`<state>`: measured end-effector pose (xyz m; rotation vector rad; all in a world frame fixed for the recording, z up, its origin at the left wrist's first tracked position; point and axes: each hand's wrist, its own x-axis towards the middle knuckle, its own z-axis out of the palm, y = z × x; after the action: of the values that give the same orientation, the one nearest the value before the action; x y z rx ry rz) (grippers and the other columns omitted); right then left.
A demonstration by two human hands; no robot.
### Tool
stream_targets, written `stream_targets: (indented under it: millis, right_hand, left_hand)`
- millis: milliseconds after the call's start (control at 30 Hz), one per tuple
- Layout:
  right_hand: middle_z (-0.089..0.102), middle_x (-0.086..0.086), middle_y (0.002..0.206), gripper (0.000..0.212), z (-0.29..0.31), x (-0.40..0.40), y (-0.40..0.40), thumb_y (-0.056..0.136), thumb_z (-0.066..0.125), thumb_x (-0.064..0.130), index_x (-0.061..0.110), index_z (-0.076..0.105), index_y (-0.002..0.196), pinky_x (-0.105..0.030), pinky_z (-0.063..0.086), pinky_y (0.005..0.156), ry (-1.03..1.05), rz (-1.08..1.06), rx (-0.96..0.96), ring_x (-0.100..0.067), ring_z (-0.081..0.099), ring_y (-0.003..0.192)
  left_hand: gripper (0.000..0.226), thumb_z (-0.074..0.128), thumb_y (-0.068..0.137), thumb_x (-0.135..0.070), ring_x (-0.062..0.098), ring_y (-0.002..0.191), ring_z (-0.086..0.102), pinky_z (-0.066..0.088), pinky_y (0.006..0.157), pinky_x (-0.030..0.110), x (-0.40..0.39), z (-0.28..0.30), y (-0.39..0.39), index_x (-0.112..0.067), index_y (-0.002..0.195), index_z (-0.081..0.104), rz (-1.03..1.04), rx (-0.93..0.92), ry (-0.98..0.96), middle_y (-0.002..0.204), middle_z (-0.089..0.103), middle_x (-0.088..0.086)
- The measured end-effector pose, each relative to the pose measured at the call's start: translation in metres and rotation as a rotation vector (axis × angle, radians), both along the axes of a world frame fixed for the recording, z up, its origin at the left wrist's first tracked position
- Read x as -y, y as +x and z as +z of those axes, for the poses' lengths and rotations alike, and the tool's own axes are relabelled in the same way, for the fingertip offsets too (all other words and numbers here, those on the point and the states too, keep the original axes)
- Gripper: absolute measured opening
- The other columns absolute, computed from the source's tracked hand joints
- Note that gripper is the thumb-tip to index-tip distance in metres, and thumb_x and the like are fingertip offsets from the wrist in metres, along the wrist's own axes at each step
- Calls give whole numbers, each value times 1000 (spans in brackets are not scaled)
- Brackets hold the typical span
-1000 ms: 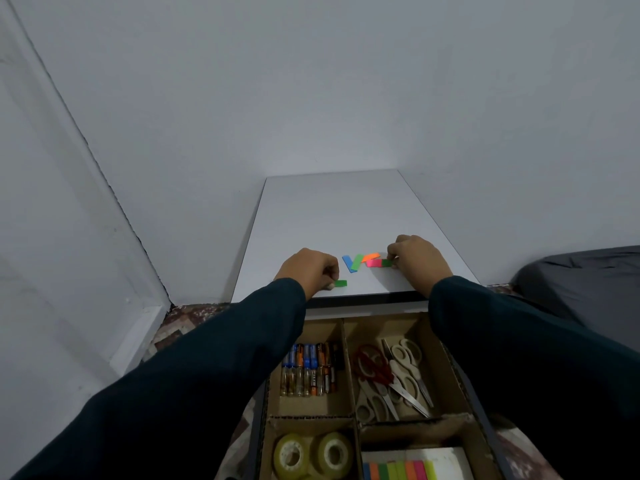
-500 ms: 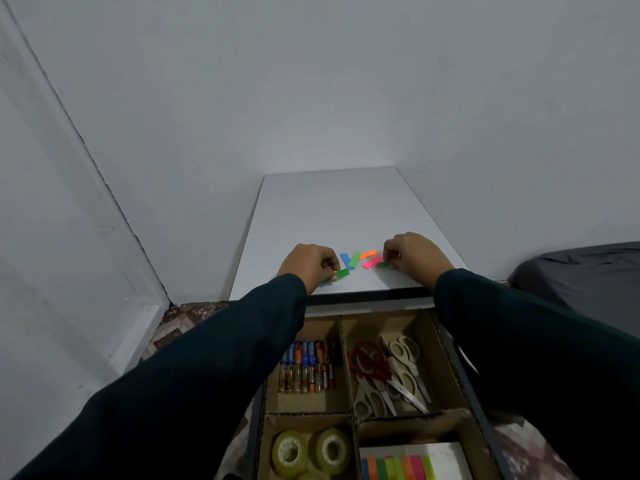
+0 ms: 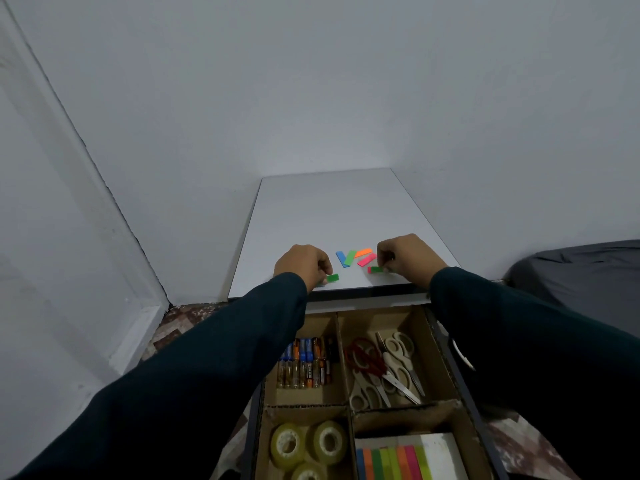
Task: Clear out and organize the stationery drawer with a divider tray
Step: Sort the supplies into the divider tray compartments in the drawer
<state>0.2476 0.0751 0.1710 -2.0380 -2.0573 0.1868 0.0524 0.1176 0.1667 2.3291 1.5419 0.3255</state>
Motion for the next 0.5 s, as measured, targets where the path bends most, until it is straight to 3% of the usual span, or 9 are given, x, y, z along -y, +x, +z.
stream_targets:
  millis: [100,300,500]
  right_hand:
    - [65,-13,109,16,1,4,-4,91,54,7,3,64,103,-28,45,91,-34,-8,13,-25,58,103]
    - [64,-13,111,16,2,8,-8,92,53,8,4,63,105,-27,45,91,-35,-20,21,-25,58,103]
    - [65,-12,107,14,2,14,-8,91,54,6,4,64,101,-28,46,88,-16,-36,12,-25,59,100]
  left_hand:
    - [20,65,84,-4,18,101,61,49,88,28,1,0,-1,-14,100,71,-23,-31,7,109,68,4]
    - [21,62,83,1,23,100,62,49,90,29,4,-1,0,-8,102,69,-40,-26,25,106,68,10]
    - [21,55,82,5,18,85,55,46,81,27,11,-1,0,-15,77,55,-72,-61,87,100,67,8]
